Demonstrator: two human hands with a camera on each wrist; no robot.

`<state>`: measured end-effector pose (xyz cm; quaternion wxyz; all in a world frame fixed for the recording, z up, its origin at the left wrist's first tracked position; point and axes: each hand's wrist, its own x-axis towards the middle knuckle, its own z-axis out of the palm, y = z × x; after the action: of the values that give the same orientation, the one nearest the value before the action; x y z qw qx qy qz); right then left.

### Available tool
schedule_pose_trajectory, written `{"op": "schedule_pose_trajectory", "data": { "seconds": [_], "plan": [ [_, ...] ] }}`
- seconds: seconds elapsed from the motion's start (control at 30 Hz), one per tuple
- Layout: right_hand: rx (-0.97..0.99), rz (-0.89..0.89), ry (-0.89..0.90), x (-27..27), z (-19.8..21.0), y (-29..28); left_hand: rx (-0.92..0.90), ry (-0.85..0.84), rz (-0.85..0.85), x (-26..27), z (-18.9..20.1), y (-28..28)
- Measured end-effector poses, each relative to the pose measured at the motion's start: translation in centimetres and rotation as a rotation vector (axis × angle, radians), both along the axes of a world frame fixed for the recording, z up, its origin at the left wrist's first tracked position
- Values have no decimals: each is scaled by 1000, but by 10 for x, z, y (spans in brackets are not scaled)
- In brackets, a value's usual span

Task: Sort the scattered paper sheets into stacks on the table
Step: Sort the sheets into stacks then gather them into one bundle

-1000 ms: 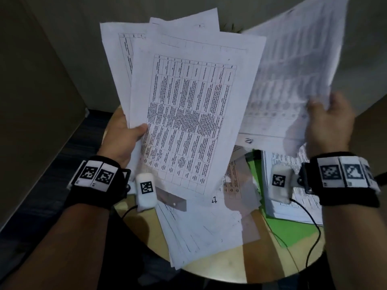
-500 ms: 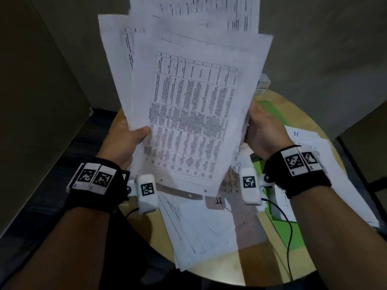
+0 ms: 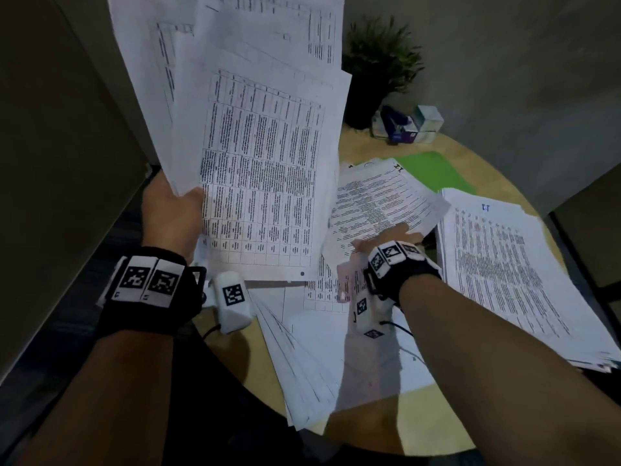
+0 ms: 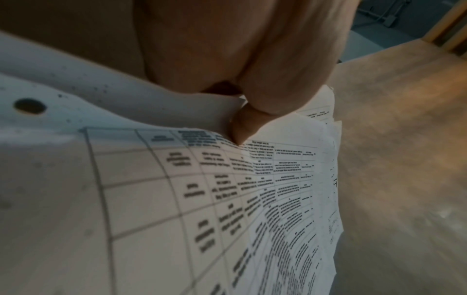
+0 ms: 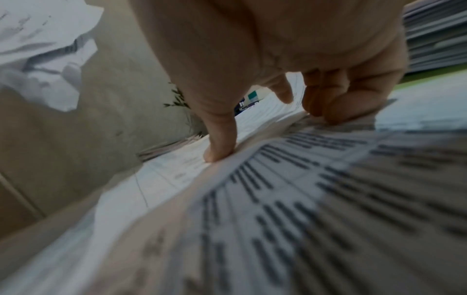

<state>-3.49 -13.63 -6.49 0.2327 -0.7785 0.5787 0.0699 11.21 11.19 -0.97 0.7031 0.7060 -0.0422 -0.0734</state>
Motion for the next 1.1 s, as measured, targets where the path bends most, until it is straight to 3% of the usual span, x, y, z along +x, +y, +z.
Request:
{"op": "schedule_pose_trajectory", "data": {
  "seconds": [0.07, 0.17, 0.23, 0.33, 0.47, 0.57, 0.67, 0.77, 1.0, 1.1],
  "plan": [
    [-56, 161, 179, 1, -2, -4, 6, 13, 6, 0, 0, 0],
    [-61, 286, 187, -5, 5, -11, -9, 22, 1, 0, 2, 1],
    [-58, 259, 170, -12, 7, -15, -14, 27, -2, 0, 4, 0],
    [-132, 84, 140, -22, 6, -10, -11, 31, -8, 0, 5, 0],
    [-179, 29, 165, -26, 2, -6, 0, 45, -24, -3, 7, -1],
    [-219, -9, 90, -27, 1, -8, -9, 66, -28, -4, 7, -2],
    [-207, -77, -105, -35, 4, -13, -19, 89, -43, -4, 7, -3],
    [-186, -7, -244, -46, 18, -23, -8, 95, -79, -5, 8, -4],
    [-301, 117, -300, -63, 49, -32, 37, 95, -115, -9, 10, -6],
    [-288, 121, -445, -66, 66, -32, 25, 114, -152, -9, 11, -5]
  ]
}}
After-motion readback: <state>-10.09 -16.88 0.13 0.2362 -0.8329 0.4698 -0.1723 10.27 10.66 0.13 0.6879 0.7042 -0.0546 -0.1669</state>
